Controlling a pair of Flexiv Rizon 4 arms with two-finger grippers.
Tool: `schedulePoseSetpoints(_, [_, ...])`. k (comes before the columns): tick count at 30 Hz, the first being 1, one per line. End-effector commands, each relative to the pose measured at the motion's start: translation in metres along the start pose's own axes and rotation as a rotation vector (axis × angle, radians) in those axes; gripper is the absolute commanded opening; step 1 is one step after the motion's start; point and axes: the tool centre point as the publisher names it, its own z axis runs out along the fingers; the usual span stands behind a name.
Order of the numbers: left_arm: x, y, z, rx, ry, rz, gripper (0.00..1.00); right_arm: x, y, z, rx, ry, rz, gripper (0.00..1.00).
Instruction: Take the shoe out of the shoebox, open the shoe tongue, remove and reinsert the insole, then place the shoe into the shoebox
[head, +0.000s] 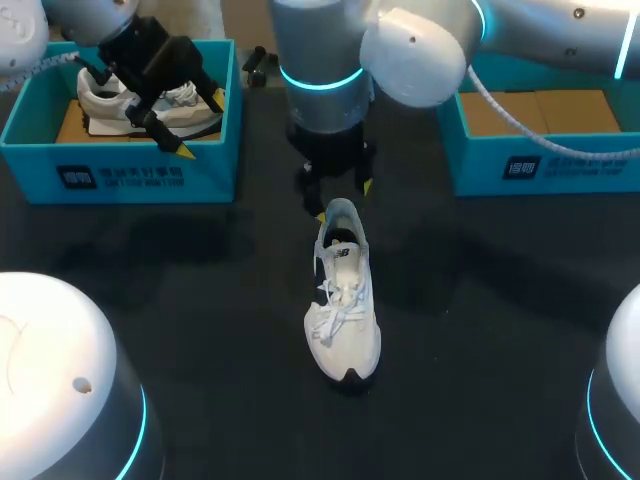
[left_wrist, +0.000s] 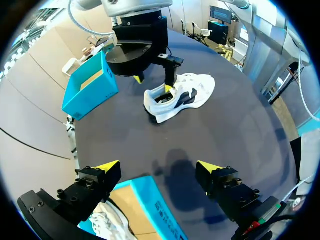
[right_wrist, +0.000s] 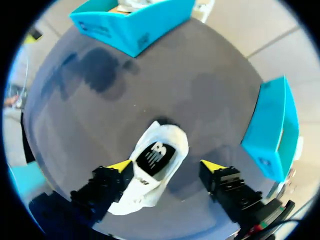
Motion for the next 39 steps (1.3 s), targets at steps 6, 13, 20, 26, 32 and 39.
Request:
schedulePoseSetpoints(6, [0.0,0.0,0.0,-0.002,0.001,0.001,1.0,0.001,-0.004,-0.01,-0.108,-0.069,0.003,1.0])
schedulePoseSetpoints(13, [0.0,0.0,0.0,-0.002,0.001,0.001,1.0,0.001,-0.004,-0.01,-0.108,-0.069,0.003,1.0])
schedulePoseSetpoints(20, [0.0,0.0,0.0,-0.002,0.001,0.001,1.0,-0.003,-0.009,0.003,-0.068,-0.101,-0.268,1.0])
schedulePoseSetpoints(26, [0.0,0.0,0.0,-0.002,0.001,0.001,1.0,-0.014,0.002,0.007,-0.068,-0.115,-0.47,1.0])
schedulePoseSetpoints(32, [0.0,0.0,0.0,-0.002,0.001,0.001,1.0,-0.021,0.018,0.02,-0.09,-0.136,-0.628,1.0])
schedulePoseSetpoints(39, [0.0,0.0,0.0,-0.002,0.001,0.001,1.0,-0.028,0.028,0.037,-0.104,-0.149,-0.718,1.0])
